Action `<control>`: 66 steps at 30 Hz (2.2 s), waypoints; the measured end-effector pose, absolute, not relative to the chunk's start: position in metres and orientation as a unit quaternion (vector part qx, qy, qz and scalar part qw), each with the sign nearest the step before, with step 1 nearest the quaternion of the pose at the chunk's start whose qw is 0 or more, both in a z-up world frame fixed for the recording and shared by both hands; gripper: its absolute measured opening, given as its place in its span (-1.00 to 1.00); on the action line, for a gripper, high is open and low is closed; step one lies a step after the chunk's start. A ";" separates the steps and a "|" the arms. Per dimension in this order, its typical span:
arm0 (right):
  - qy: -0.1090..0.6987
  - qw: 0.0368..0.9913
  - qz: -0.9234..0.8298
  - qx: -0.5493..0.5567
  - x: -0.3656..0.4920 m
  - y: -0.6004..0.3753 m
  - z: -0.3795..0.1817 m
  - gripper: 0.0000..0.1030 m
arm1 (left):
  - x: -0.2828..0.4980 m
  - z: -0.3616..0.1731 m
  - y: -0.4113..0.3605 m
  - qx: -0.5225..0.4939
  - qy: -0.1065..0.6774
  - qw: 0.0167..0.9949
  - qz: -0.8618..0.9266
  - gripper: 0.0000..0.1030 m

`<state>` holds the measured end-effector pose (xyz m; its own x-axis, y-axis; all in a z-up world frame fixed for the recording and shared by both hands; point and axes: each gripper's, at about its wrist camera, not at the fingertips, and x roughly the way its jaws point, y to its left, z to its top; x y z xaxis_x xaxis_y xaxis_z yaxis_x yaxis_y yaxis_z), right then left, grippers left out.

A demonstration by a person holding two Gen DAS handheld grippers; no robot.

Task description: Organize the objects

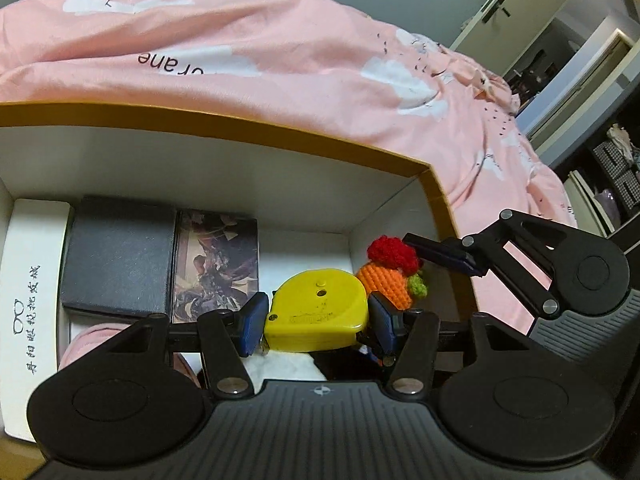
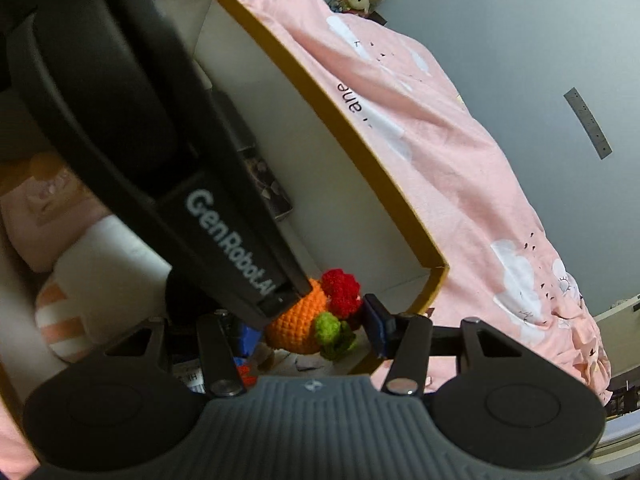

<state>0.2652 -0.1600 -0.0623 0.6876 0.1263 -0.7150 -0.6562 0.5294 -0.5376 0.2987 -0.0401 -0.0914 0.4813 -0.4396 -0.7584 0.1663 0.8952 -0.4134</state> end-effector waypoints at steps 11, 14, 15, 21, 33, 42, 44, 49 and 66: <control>0.300 0.802 0.237 -0.459 0.260 -0.158 -0.066 0.09 | 0.313 -0.107 -0.035 -0.170 0.500 0.833 -0.166 0.21; 0.298 0.800 0.237 -0.464 0.256 -0.159 -0.064 0.14 | 0.314 -0.109 -0.037 -0.164 0.503 0.832 -0.168 0.22; 0.297 0.800 0.237 -0.464 0.254 -0.159 -0.063 0.16 | 0.314 -0.108 -0.038 -0.160 0.503 0.832 -0.168 0.22; 0.289 0.805 0.224 -0.467 0.249 -0.158 -0.050 0.22 | 0.310 -0.107 -0.044 -0.136 0.499 0.841 -0.161 0.22; 0.295 0.810 0.227 -0.452 0.237 -0.161 -0.037 0.24 | 0.302 -0.103 -0.040 -0.157 0.492 0.842 -0.158 0.41; 0.346 0.826 0.226 -0.383 0.230 -0.173 -0.004 0.43 | 0.273 -0.071 -0.028 -0.172 0.419 0.884 -0.115 0.68; 0.358 0.831 0.223 -0.362 0.227 -0.178 0.004 0.44 | 0.263 -0.062 -0.030 -0.153 0.393 0.901 -0.101 0.68; 0.406 0.839 0.219 -0.288 0.226 -0.186 0.027 0.61 | 0.234 -0.042 -0.035 -0.104 0.337 0.932 -0.078 0.69; 0.310 0.929 0.181 -0.094 0.141 -0.203 0.063 0.85 | 0.133 0.019 -0.021 -0.009 0.178 0.984 0.001 0.82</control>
<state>0.1406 -0.2026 0.0626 0.7423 0.2775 -0.6099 -0.3944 0.9168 -0.0629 0.1330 -0.0215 0.0194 0.9368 -0.0010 -0.3499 -0.0055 0.9998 -0.0176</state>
